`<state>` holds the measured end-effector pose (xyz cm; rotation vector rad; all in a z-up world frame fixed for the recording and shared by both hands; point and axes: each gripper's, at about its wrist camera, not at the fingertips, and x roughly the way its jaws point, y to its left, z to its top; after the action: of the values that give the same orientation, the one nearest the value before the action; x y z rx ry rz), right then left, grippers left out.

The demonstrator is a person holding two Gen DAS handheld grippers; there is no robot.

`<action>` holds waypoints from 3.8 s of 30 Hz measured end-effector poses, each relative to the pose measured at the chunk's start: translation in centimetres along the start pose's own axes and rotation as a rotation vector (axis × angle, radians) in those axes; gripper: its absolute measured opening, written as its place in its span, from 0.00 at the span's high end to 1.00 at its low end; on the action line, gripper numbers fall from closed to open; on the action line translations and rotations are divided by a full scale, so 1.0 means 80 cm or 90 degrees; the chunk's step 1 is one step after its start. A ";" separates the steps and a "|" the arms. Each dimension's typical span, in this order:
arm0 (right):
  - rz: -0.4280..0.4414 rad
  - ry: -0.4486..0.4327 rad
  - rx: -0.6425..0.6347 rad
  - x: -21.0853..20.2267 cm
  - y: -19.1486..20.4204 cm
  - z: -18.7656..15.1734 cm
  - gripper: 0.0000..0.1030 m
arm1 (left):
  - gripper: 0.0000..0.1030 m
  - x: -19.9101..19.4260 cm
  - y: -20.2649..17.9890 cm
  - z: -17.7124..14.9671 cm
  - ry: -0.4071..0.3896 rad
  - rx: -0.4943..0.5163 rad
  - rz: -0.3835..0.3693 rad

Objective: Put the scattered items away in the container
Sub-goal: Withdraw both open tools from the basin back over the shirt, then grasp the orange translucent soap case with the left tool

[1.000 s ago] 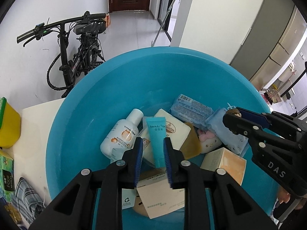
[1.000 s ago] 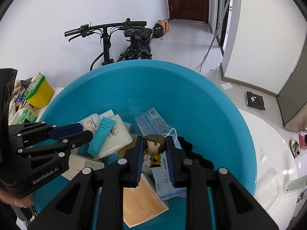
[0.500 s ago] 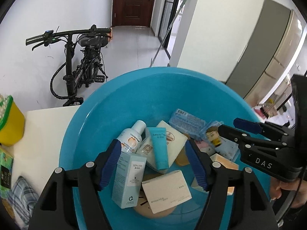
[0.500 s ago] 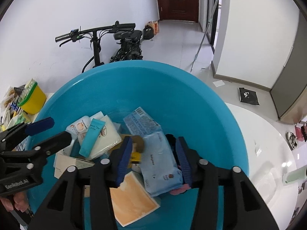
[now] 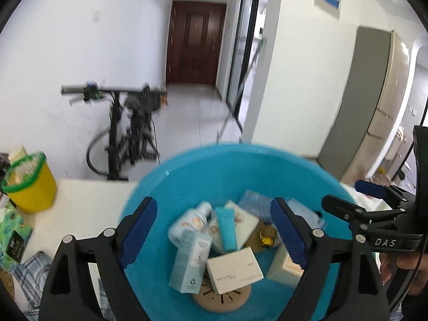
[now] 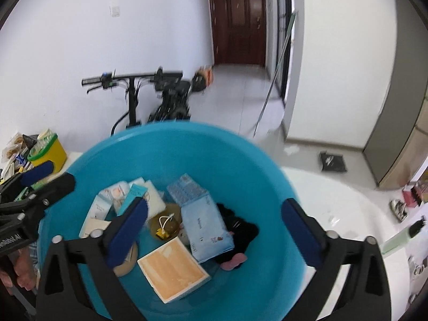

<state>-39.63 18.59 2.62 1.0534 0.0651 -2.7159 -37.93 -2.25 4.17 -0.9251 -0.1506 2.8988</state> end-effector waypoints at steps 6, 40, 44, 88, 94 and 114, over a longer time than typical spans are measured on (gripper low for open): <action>-0.003 -0.096 -0.032 -0.039 0.011 -0.004 0.00 | 0.14 -0.034 -0.010 -0.009 -0.058 0.058 0.019; 0.036 -0.244 -0.063 -0.251 0.069 -0.080 0.00 | 0.00 -0.267 -0.037 -0.076 -0.210 0.063 0.024; 0.036 -0.261 -0.067 -0.282 0.076 -0.093 0.00 | 0.00 -0.301 -0.040 -0.089 -0.216 0.053 0.025; 0.027 -0.259 -0.021 -0.351 0.081 -0.215 0.00 | 0.00 -0.395 -0.020 -0.219 -0.166 0.047 0.041; 0.026 -0.212 -0.021 -0.328 0.079 -0.238 0.00 | 0.00 -0.369 -0.009 -0.248 -0.113 0.026 0.035; 0.047 -0.092 0.003 -0.266 0.073 -0.286 0.00 | 0.00 -0.287 0.010 -0.330 0.076 -0.013 0.022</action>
<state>-7.92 19.83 0.16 0.8416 -0.0037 -2.7173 -4.00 -4.07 -4.17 -1.1119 -0.1569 2.8671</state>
